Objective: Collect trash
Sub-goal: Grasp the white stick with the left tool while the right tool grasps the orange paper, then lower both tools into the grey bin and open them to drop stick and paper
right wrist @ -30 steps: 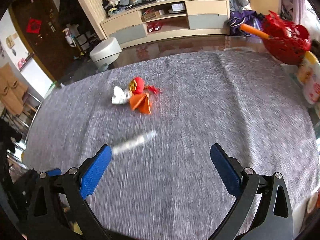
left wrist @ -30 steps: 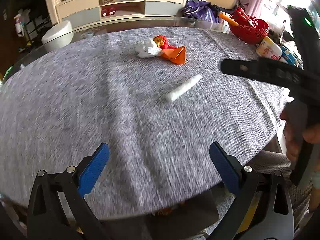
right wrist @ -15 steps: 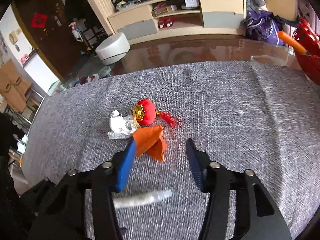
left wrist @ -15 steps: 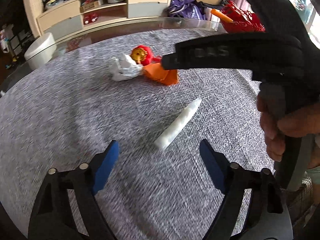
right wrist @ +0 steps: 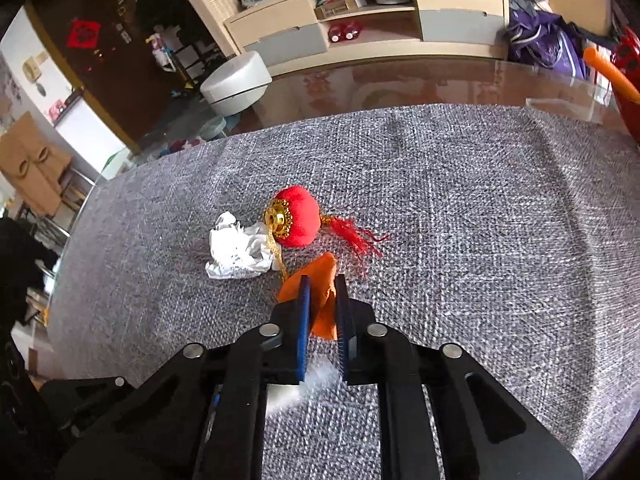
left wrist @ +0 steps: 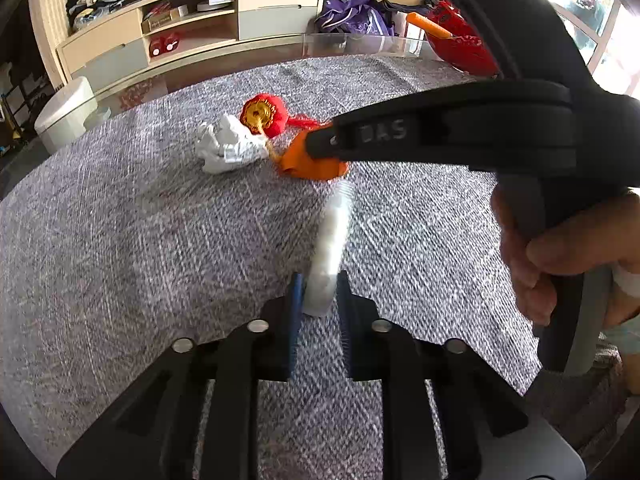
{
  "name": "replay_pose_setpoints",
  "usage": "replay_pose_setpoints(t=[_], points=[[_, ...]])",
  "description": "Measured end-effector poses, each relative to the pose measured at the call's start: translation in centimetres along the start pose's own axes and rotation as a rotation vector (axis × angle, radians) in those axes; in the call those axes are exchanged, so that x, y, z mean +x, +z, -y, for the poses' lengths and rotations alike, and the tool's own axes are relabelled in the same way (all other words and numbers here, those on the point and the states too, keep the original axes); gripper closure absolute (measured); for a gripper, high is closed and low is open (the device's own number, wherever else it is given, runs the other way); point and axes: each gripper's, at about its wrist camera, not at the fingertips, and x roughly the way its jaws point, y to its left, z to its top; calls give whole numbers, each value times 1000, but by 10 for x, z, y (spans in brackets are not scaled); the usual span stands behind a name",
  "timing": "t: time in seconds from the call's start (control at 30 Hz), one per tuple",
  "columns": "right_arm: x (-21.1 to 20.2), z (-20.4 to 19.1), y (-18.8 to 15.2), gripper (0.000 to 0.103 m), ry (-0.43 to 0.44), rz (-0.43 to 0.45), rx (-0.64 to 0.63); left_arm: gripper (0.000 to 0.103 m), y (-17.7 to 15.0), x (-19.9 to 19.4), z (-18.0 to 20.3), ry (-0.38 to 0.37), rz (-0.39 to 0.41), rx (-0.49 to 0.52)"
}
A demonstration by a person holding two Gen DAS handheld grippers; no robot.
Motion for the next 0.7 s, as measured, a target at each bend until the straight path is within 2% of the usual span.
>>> replay_pose_setpoints(t=[0.2, 0.33, 0.7], points=[[-30, -2, -7, 92, -44, 41, -21, 90, -16, -13, 3, 1, -36, -14], [-56, -6, -16, 92, -55, 67, -31, 90, -40, -27, 10, 37, -66, 2], [-104, -23, -84, 92, -37, 60, -28, 90, -105, -81, 18, 40, -31, -106]])
